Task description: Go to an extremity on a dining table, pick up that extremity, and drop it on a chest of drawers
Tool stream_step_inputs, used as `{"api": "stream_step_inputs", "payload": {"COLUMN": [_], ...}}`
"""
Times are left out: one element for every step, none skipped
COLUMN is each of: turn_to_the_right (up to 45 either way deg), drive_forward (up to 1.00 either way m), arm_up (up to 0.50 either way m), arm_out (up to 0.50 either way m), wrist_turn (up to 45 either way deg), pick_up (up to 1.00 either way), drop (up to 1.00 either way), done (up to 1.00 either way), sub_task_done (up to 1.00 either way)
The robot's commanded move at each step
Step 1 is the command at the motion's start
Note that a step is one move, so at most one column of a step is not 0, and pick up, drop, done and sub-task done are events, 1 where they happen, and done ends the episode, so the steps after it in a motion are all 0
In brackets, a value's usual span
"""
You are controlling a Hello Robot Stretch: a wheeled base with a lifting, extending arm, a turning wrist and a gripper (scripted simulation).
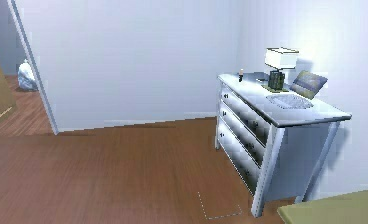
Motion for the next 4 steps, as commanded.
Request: {"api": "stream_step_inputs", "payload": {"turn_to_the_right": [0.0,0.0,0.0,0.0], "drive_forward": [0.0,0.0,0.0,0.0], "arm_up": [0.12,0.0,0.0,0.0], "arm_out": [0.0,0.0,0.0,0.0], "wrist_turn": [0.0,-45.0,-45.0,-45.0], "pick_up": [0.0,0.0,0.0,0.0], "drop": [0.0,0.0,0.0,0.0], "done": [0.0,0.0,0.0,0.0], "sub_task_done": [0.0,0.0,0.0,0.0]}}
